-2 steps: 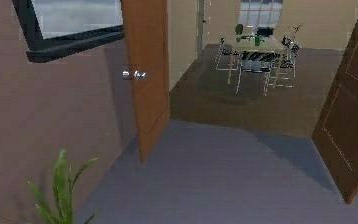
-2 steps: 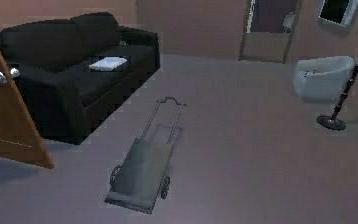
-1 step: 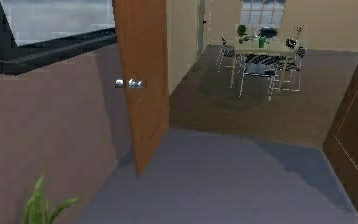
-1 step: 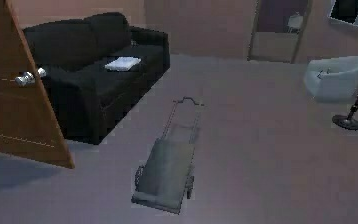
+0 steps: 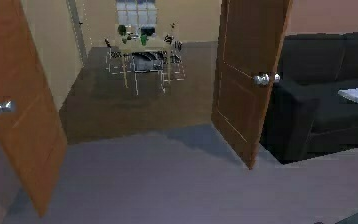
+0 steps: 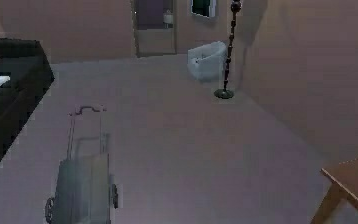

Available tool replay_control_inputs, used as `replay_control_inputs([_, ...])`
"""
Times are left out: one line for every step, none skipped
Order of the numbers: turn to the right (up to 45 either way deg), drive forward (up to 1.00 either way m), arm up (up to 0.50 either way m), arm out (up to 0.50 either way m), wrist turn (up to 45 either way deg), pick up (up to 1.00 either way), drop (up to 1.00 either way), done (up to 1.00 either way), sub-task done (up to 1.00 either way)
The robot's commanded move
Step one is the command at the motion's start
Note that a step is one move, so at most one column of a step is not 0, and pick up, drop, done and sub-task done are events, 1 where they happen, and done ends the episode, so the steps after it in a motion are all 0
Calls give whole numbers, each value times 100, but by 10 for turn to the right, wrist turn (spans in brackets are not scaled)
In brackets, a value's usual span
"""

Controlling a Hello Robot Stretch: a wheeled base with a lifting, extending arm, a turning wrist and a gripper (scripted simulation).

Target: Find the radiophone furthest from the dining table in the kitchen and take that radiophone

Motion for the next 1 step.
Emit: replay_control_inputs([0, 100, 0, 0, 0, 0, 0, 0, 0])
